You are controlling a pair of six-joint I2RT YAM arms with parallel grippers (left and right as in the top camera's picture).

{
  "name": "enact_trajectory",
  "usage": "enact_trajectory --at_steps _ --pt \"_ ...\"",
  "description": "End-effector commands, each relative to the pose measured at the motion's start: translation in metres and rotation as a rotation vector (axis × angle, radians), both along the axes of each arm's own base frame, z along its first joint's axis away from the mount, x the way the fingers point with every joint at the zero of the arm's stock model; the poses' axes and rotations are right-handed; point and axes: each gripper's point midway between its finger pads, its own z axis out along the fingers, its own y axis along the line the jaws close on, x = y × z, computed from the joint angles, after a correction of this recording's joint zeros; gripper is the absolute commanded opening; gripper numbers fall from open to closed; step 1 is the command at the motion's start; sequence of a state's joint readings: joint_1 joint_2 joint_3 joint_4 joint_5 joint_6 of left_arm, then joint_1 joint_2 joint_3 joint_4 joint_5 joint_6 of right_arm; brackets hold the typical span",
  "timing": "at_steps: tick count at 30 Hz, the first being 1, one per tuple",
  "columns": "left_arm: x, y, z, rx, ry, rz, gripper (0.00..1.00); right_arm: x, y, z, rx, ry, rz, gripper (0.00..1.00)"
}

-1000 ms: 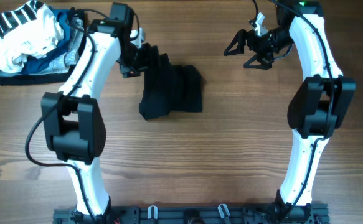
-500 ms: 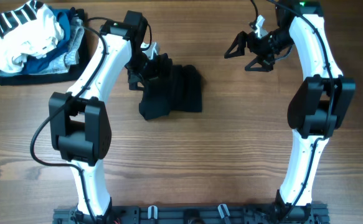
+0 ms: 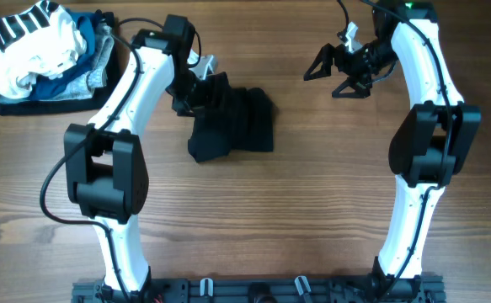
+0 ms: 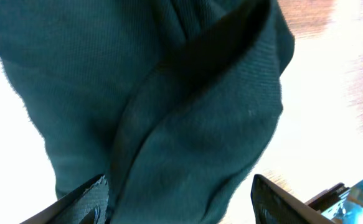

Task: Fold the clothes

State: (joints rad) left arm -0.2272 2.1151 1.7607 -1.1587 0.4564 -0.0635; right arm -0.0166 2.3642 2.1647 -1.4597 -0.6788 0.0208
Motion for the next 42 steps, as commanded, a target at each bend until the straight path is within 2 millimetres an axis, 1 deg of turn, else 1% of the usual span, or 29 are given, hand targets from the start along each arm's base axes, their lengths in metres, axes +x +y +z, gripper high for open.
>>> enact_trajectory --at_steps 1,2,3,4,5,6,7,8,9,12,13,16,19,21,22,23,24,25,26,29,30,31,32,33,35,38,40,41,42 --pt "-0.010 -0.014 -0.010 -0.107 0.040 -0.028 0.79 0.002 0.000 0.009 -0.010 -0.037 0.021 1.00" --pt "-0.010 -0.014 -0.011 -0.111 0.039 -0.029 0.86 0.002 0.000 0.009 -0.009 -0.037 0.021 1.00" --pt "-0.011 -0.014 -0.014 -0.112 0.038 -0.028 0.89 0.001 0.000 0.009 -0.009 -0.035 0.021 1.00" --pt "-0.012 -0.015 -0.017 -0.122 0.043 -0.027 0.89 0.001 0.000 0.009 -0.009 -0.034 0.021 1.00" --pt "-0.014 -0.016 -0.020 -0.132 0.051 -0.026 0.88 0.001 0.000 0.009 -0.009 -0.033 0.021 1.00" --pt "-0.016 -0.018 -0.021 -0.147 0.058 -0.026 0.81 0.001 0.000 0.009 -0.009 -0.032 0.021 1.00" --pt "-0.018 -0.019 -0.021 -0.159 0.064 -0.026 0.32 0.000 0.000 0.009 -0.009 -0.031 0.021 1.00" --pt "-0.018 -0.020 -0.020 -0.165 0.066 -0.026 0.05 0.000 0.000 0.009 -0.009 -0.031 0.021 1.00" --pt "-0.019 -0.022 -0.020 -0.167 0.069 -0.026 0.04 0.000 0.000 0.009 -0.009 -0.031 0.021 1.00" --pt "-0.019 -0.026 -0.020 -0.164 0.077 -0.012 0.04 0.000 0.000 0.009 -0.009 -0.032 0.022 1.00" --pt "-0.019 -0.027 -0.023 -0.133 0.085 0.013 0.04 0.000 0.000 0.009 -0.009 -0.032 0.021 1.00" --pt "-0.022 -0.029 -0.031 -0.045 0.080 0.015 0.04 0.000 0.000 0.009 -0.008 -0.041 0.034 1.00" --pt "-0.030 -0.044 -0.033 0.002 0.070 -0.019 0.04 -0.001 0.000 0.009 -0.008 -0.043 0.041 1.00" --pt "-0.028 -0.057 -0.026 0.012 0.042 -0.032 0.04 -0.001 0.000 0.009 -0.008 -0.043 0.042 1.00" --pt "-0.023 -0.062 -0.017 0.008 0.012 -0.040 0.04 -0.001 0.000 0.009 -0.008 -0.043 0.042 1.00" --pt "-0.017 -0.065 -0.008 0.004 -0.020 -0.043 0.06 -0.001 0.000 0.009 -0.008 -0.042 0.044 1.00" --pt "-0.010 -0.066 0.004 0.005 -0.061 -0.042 0.04 -0.002 0.000 0.010 -0.007 -0.046 0.055 1.00" --pt "-0.002 -0.063 0.017 0.013 -0.105 -0.028 0.04 -0.004 0.000 0.010 -0.007 -0.044 0.061 1.00" --pt "0.001 -0.059 0.022 0.020 -0.124 -0.011 0.04 -0.004 -0.001 0.009 -0.013 -0.041 0.062 1.00" --pt "0.008 -0.044 0.025 0.048 -0.127 0.042 0.04 -0.006 -0.002 0.008 -0.023 -0.035 0.064 1.00" --pt "0.010 -0.038 0.024 0.050 -0.115 0.074 0.18 -0.006 -0.002 0.008 -0.023 -0.034 0.063 1.00" --pt "0.013 -0.031 0.024 0.054 -0.107 0.106 0.21 -0.006 -0.002 0.008 -0.023 -0.034 0.063 1.00" --pt "0.016 -0.027 0.024 0.053 -0.103 0.131 0.17 -0.006 -0.002 0.008 -0.023 -0.033 0.063 1.00" --pt "0.020 -0.021 0.025 0.050 -0.099 0.170 0.04 -0.006 -0.002 0.008 -0.023 -0.033 0.064 1.00" --pt "0.028 -0.016 0.026 0.040 -0.103 0.220 0.04 -0.006 -0.002 0.008 -0.023 -0.032 0.064 1.00" --pt "0.030 -0.020 0.027 0.028 -0.114 0.214 0.04 -0.006 -0.002 0.008 -0.024 -0.032 0.064 1.00" --pt "0.023 -0.030 0.027 0.030 -0.114 0.168 0.32 -0.006 -0.002 0.008 -0.024 -0.032 0.064 1.00" --pt "0.017 -0.034 0.026 0.035 -0.104 0.140 0.49 -0.006 -0.003 0.007 -0.031 -0.033 0.065 1.00" --pt "0.005 -0.037 0.024 0.050 -0.079 0.103 0.56 -0.006 -0.004 0.007 -0.036 -0.032 0.066 1.00"
